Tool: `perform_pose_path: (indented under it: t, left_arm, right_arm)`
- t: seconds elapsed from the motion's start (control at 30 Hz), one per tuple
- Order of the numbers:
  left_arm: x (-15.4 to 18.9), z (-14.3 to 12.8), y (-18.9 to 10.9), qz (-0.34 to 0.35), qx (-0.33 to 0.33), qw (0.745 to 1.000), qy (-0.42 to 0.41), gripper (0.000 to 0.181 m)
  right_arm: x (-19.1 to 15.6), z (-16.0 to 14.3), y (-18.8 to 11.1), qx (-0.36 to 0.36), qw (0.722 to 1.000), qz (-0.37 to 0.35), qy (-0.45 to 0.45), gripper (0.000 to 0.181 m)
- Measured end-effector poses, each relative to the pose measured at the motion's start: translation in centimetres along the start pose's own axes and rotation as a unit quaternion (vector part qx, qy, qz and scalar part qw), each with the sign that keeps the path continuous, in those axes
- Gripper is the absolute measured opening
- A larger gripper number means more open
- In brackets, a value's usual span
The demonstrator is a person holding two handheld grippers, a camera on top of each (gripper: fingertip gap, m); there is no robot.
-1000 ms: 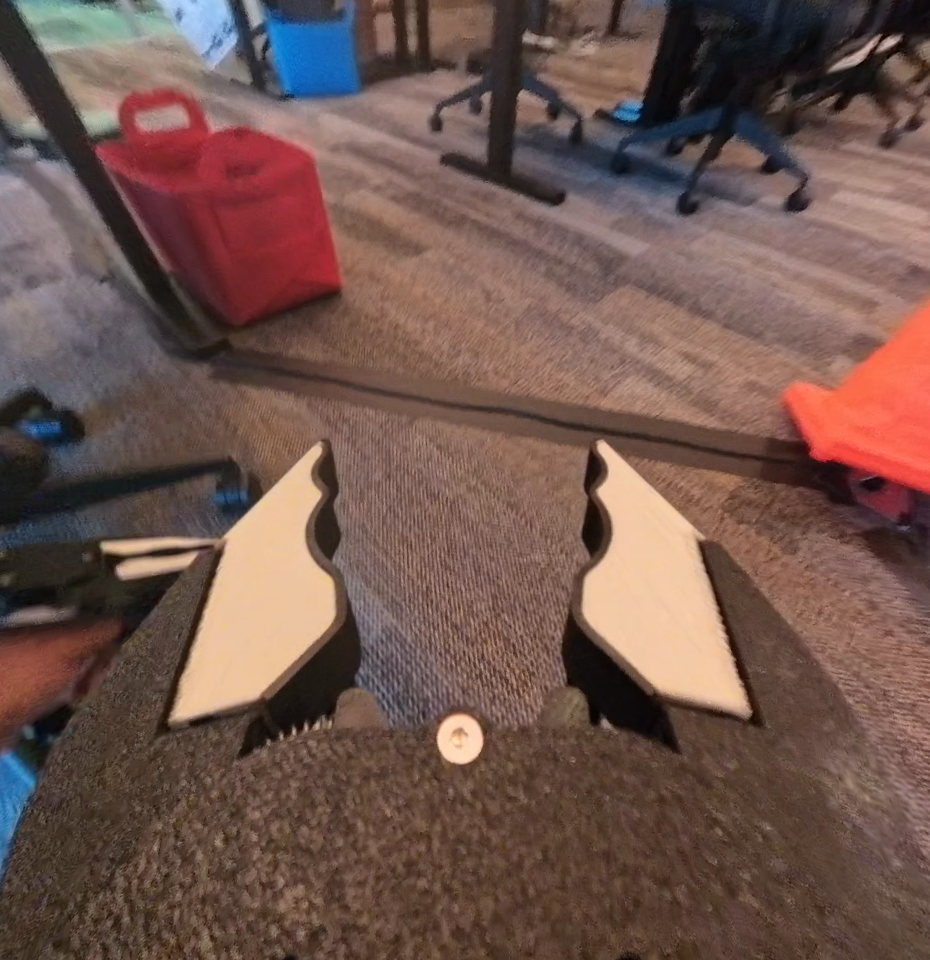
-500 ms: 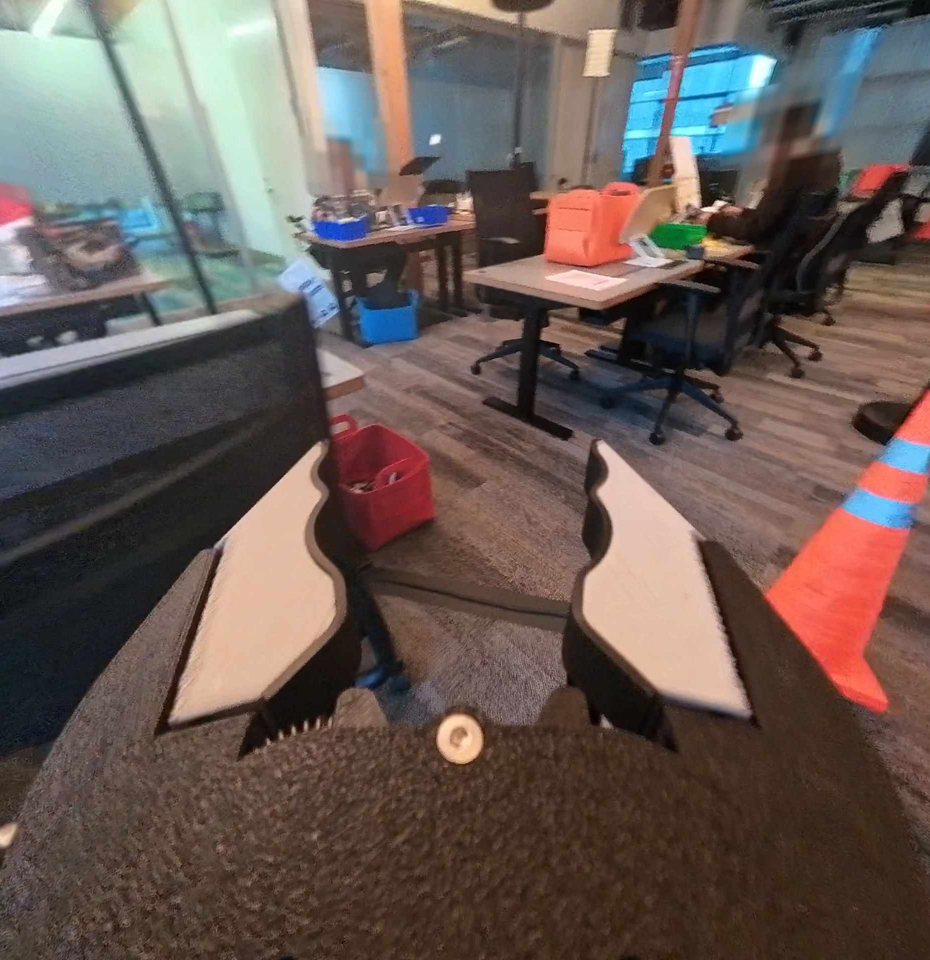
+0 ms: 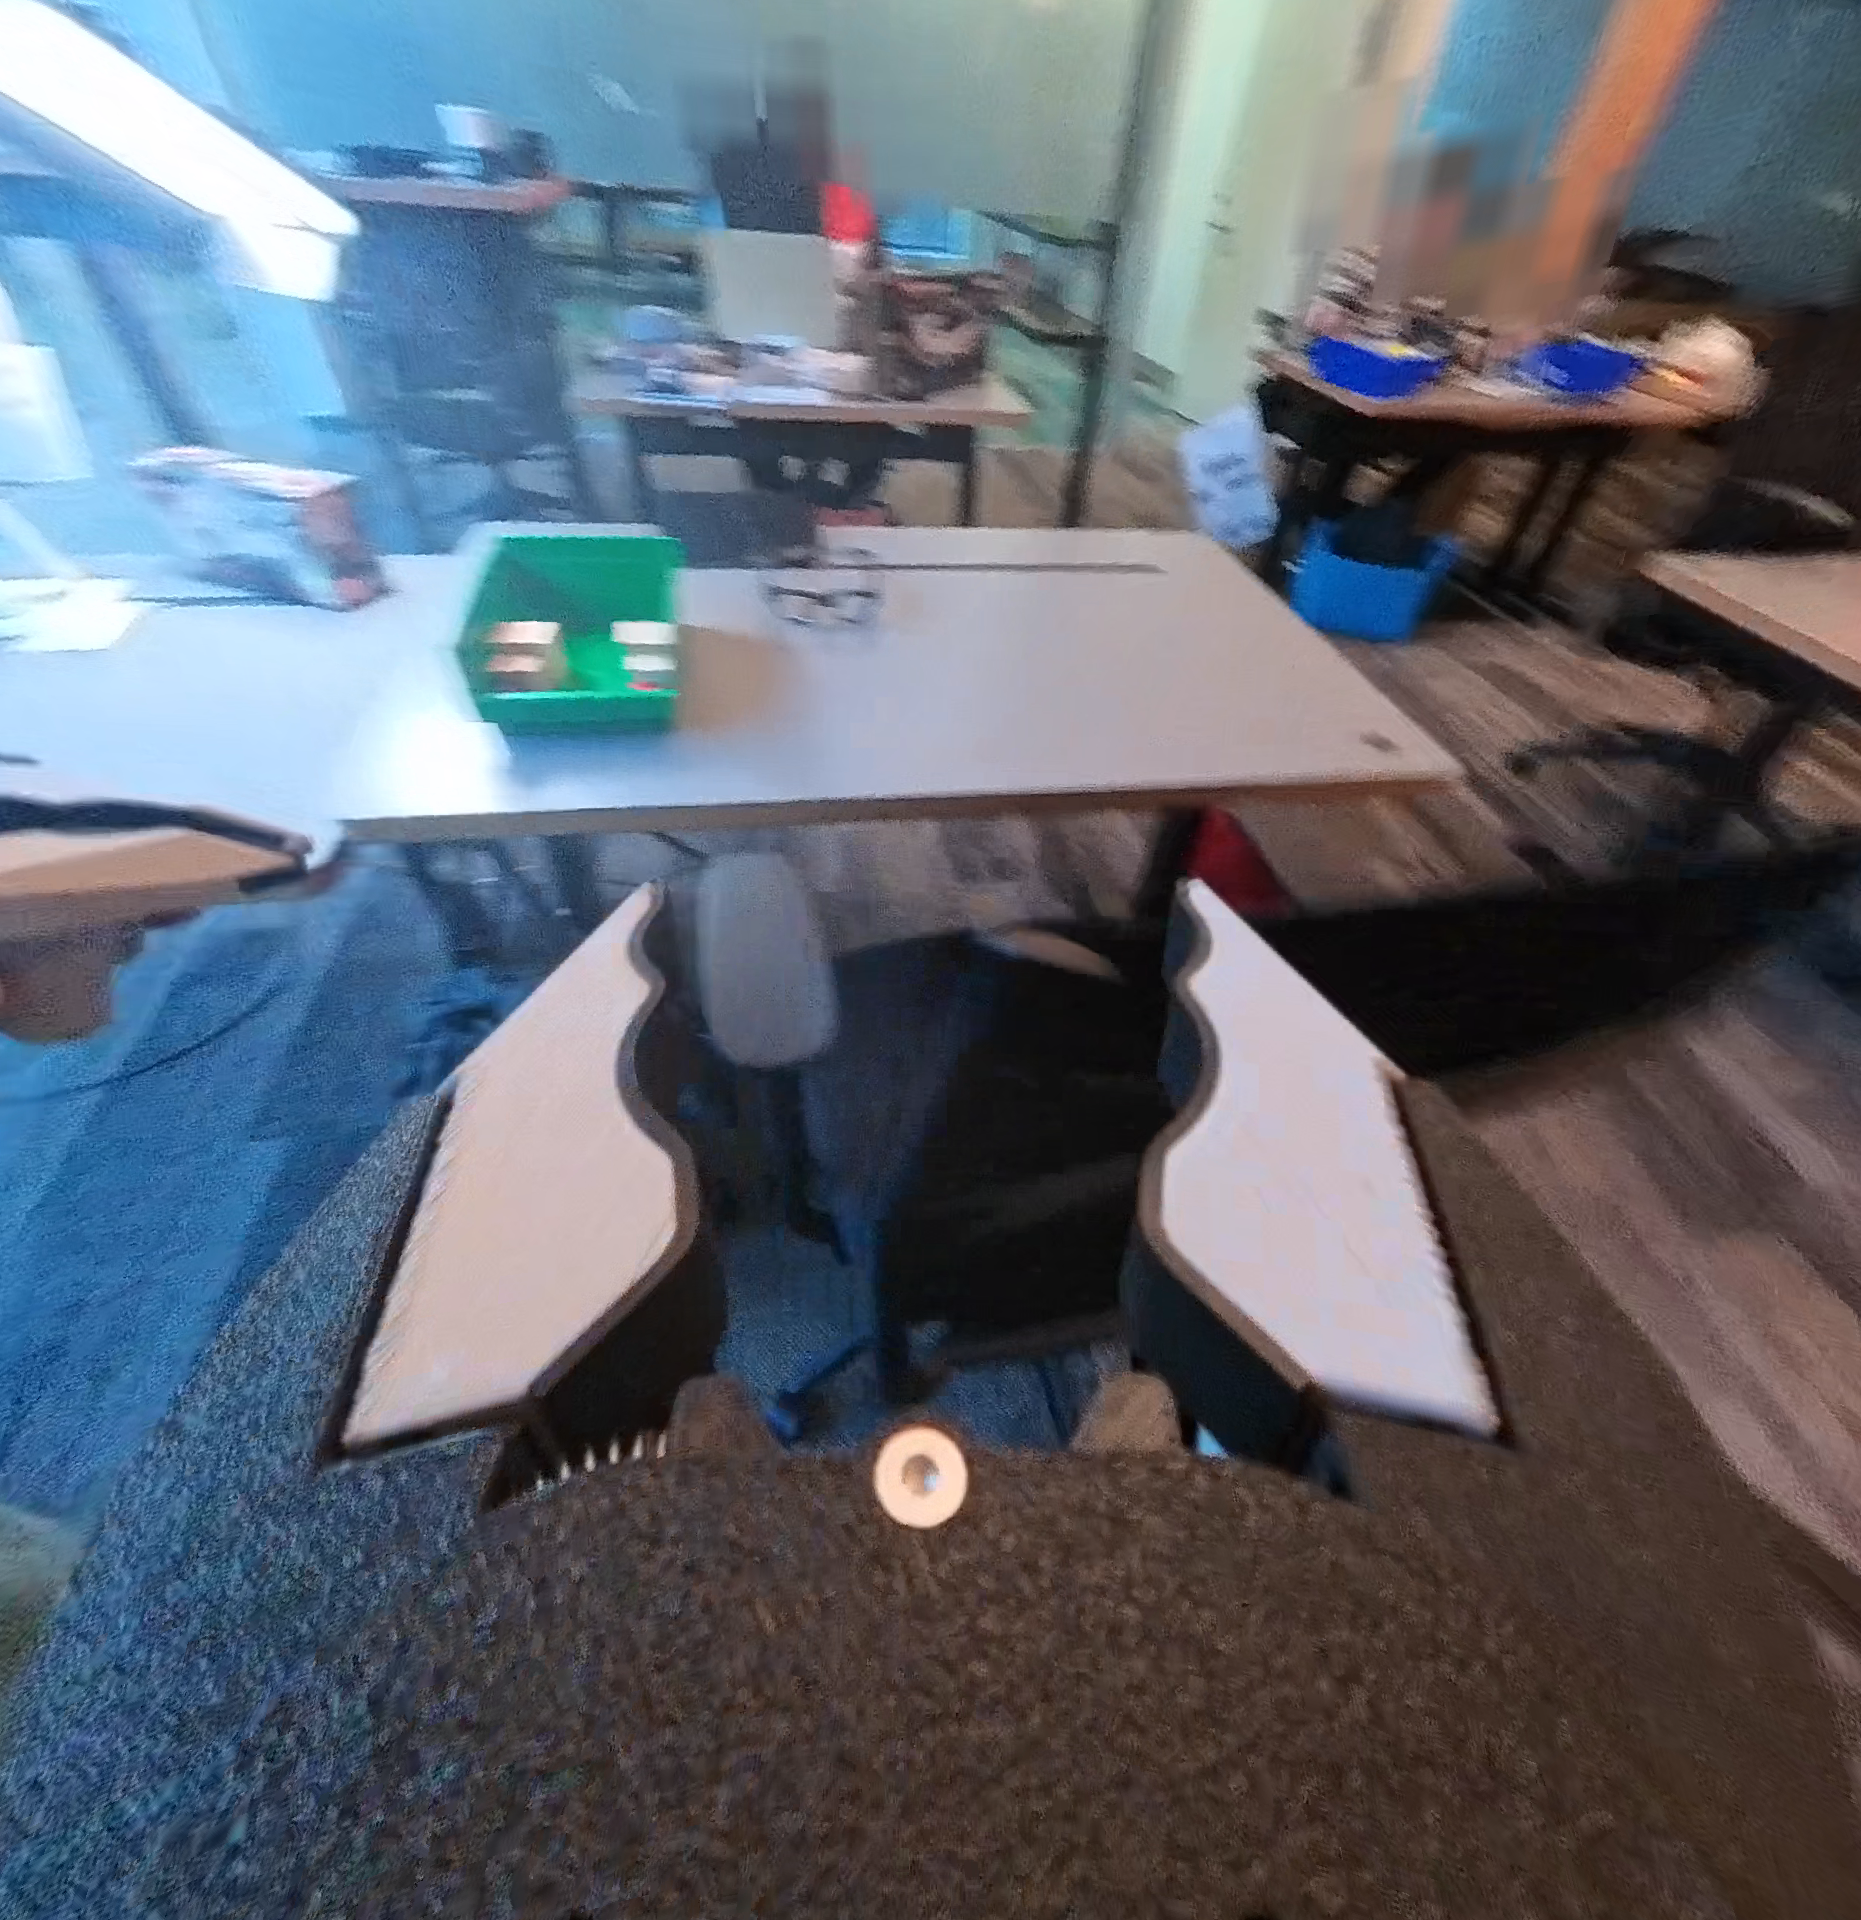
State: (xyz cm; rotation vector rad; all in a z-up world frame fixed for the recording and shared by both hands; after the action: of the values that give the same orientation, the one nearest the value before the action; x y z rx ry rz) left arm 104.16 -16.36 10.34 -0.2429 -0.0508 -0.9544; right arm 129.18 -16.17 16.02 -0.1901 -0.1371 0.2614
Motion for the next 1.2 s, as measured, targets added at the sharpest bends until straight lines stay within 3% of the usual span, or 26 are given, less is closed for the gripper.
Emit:
perform_pose_path:
  t: [0.17,0.3,0.4,0.47,0.67,0.83,1.03,1.13,1.2]
  left_arm:
    - [-8.9,-4.1,-24.2,0.217,-0.017,0.976,-0.024,0.006]
    - [-10.9,-6.3,-41.9,0.370,-0.023,0.926,-0.076,0.005]
    - [-10.3,-8.7,-52.2,0.467,-0.024,0.876,-0.114,0.006]
    - [-9.8,-10.3,-57.2,0.518,-0.021,0.843,-0.145,0.005]
    - [-11.9,-14.3,-67.1,0.626,0.015,0.750,-0.213,0.006]
    - [-18.2,-12.5,-72.9,0.672,0.031,0.716,-0.185,0.006]
    - [-26.3,-11.1,-79.4,0.673,0.018,0.722,-0.158,0.005]
    - [-29.7,-11.2,-81.2,0.649,0.010,0.745,-0.154,0.006]
    - [-34.1,-12.5,-82.5,0.616,0.005,0.771,-0.162,0.006]
  right_arm:
    - [-20.9,2.8,6.6,0.012,0.987,0.156,-0.030,0.092]
    - [-36.7,4.5,9.9,-0.009,0.953,0.302,-0.031,0.090]
    - [-46.7,5.2,12.1,-0.023,0.920,0.389,-0.046,0.090]
    - [-52.5,5.4,13.6,-0.040,0.893,0.445,-0.050,0.090]
    - [-66.9,6.3,19.5,-0.051,0.828,0.551,-0.094,0.090]
    - [-77.4,7.6,25.9,-0.035,0.793,0.600,-0.098,0.089]
    - [-87.0,10.0,31.9,0.014,0.783,0.605,-0.146,0.089]
    - [-89.5,10.2,34.0,0.020,0.792,0.589,-0.159,0.089]
    - [-90.6,9.8,35.4,0.025,0.809,0.562,-0.170,0.089]
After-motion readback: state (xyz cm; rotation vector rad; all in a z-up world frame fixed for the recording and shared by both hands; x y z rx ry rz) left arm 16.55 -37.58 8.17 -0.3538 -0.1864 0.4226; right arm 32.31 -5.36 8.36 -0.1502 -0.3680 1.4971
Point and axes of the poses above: each gripper's, where its closed fingertips meet, y out along the fingers, z out of its top, x = y × z across the jaws, the point moved 9 cm from there along -y, back along the fingers, and after that the axes turned 10 degrees about -z, right-handed, at the moved point
